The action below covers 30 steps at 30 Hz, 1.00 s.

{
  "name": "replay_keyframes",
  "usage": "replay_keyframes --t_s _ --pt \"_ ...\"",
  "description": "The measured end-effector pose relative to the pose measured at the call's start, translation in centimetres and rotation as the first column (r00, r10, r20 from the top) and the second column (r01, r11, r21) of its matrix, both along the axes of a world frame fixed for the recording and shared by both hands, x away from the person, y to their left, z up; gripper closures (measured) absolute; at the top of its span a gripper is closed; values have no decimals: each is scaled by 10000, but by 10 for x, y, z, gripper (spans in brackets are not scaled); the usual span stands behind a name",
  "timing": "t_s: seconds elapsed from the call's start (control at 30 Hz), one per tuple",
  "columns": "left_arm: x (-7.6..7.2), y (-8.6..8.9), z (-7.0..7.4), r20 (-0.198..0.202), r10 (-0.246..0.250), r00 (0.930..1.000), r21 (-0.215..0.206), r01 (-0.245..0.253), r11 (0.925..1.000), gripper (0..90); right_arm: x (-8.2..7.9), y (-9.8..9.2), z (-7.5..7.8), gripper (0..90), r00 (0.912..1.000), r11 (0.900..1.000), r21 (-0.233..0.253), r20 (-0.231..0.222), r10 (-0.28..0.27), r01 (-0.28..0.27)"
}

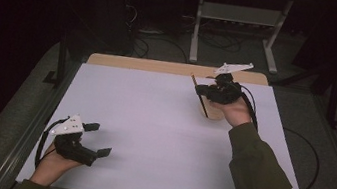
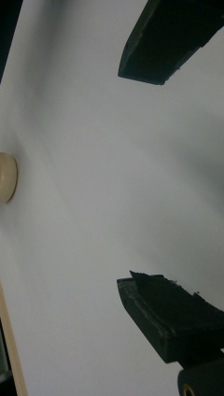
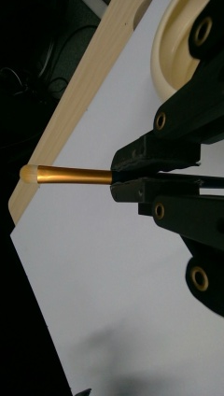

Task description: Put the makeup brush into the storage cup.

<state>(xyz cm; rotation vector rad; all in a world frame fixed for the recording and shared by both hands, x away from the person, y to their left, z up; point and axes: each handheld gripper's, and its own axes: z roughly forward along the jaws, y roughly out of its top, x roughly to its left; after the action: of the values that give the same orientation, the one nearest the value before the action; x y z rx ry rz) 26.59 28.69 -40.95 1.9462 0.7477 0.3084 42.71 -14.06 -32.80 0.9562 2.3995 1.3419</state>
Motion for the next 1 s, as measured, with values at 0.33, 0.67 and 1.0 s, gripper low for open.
replay_keyframes --t_s 0.33,0.67,1.0 --pt "0 0 0 -17 -24 10000 39 24 10000 12 6 -9 11 831 9982 9985 34 266 -546 545" --pt "0 0 0 -2 -11 10000 4 11 10000 12 12 -15 16 831 9942 9951 95 436 -985 981" --pt "0 0 0 -26 -41 10000 45 42 10000 12 20 -17 22 832 9897 9920 78 676 -1263 1261"
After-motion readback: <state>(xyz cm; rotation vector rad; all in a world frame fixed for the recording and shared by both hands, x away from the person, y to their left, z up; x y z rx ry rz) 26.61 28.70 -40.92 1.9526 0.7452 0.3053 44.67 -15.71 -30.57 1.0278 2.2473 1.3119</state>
